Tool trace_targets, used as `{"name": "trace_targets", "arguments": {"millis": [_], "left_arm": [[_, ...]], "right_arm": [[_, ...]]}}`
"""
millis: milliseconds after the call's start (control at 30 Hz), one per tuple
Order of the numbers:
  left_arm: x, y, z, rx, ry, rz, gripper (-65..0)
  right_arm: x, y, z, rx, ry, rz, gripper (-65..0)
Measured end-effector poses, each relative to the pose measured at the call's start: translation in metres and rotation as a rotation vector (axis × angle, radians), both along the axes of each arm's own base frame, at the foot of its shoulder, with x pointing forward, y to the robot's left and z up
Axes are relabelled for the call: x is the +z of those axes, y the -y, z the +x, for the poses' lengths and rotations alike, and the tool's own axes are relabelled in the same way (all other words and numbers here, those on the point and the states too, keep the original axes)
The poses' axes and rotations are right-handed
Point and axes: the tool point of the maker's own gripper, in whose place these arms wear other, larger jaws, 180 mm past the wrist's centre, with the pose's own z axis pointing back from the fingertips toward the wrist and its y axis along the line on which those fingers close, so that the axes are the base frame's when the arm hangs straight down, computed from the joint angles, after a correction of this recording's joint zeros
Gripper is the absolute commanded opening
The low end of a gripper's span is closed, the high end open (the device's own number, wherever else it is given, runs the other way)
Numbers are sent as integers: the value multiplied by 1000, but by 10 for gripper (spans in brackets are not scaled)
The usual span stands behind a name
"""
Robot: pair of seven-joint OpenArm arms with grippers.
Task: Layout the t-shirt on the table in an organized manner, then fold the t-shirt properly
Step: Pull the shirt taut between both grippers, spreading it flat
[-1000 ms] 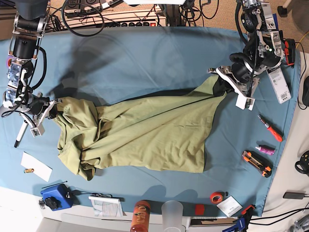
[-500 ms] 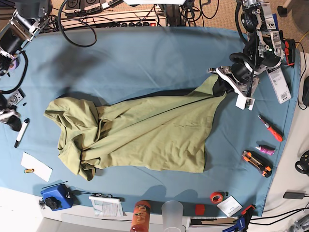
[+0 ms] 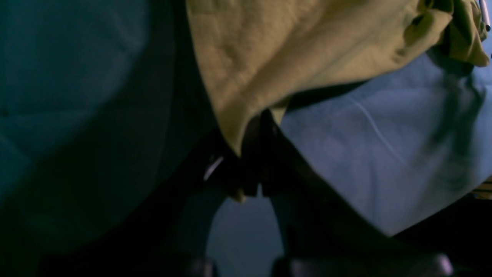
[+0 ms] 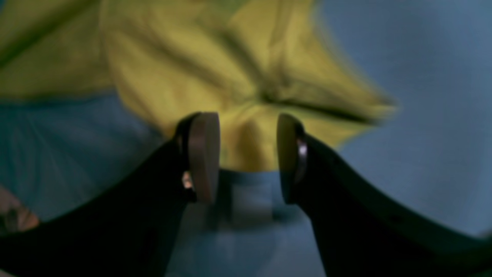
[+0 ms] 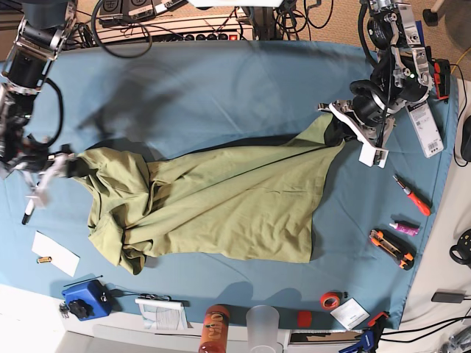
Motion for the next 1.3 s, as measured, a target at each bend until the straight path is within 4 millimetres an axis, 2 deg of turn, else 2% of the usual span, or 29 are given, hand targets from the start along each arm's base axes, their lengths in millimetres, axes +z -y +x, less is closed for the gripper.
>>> {"name": "trace_targets", "arguments": {"millis": [100, 200, 367, 433, 467, 533, 567, 667, 767, 867, 933, 967, 1033, 1067, 1133, 1200, 1300], "left_arm": [[0, 0, 0, 0, 0, 0, -650], [0, 0, 0, 0, 0, 0, -650], [0, 0, 0, 0, 0, 0, -650], [0, 0, 0, 0, 0, 0, -650], [0, 0, 0, 0, 0, 0, -650], [0, 0, 0, 0, 0, 0, -650], [0, 0, 0, 0, 0, 0, -650], [0, 0, 0, 0, 0, 0, -650], [-1, -2, 0, 2, -3, 14, -650], [-3, -3, 0, 4, -5, 25, -650], [-2, -3, 0, 4, -5, 25, -650], [-3, -3, 0, 4, -5, 25, -650], [-3, -3, 0, 4, -6, 25, -650], [-2, -3, 0, 4, -5, 25, -650], [-3, -3, -1, 3, -6, 25, -650], [-3, -3, 0, 4, -5, 25, -650], [-4, -3, -2, 4, -9, 25, -650]], "right_arm": [[-15, -25, -2, 91, -35, -13, -403], [-37, -28, -6, 158, -96, -146, -403], [-47, -38, 13, 241, 14, -280, -403], [-52, -44, 14, 275, 10, -317, -412], [-56, -51, 15, 296, 8, -326, -453], [-59, -56, 17, 299, 10, -352, -600], [-60, -58, 18, 299, 11, -358, -650], [-61, -64, 19, 312, 6, -372, -650], [-53, -68, 17, 342, 8, -414, -650], [-39, -91, 8, 412, 26, -416, -650], [-12, -116, 16, 437, 135, -356, -650], [5, -115, 24, 430, 188, -368, -650], [30, -101, 37, 388, 252, -407, -650], [35, -94, 39, 372, 259, -426, -650], [25, -83, 29, 369, 188, -462, -650], [20, -83, 25, 359, 173, -450, -650], [40, -71, 35, 221, 244, -348, -650]]}}
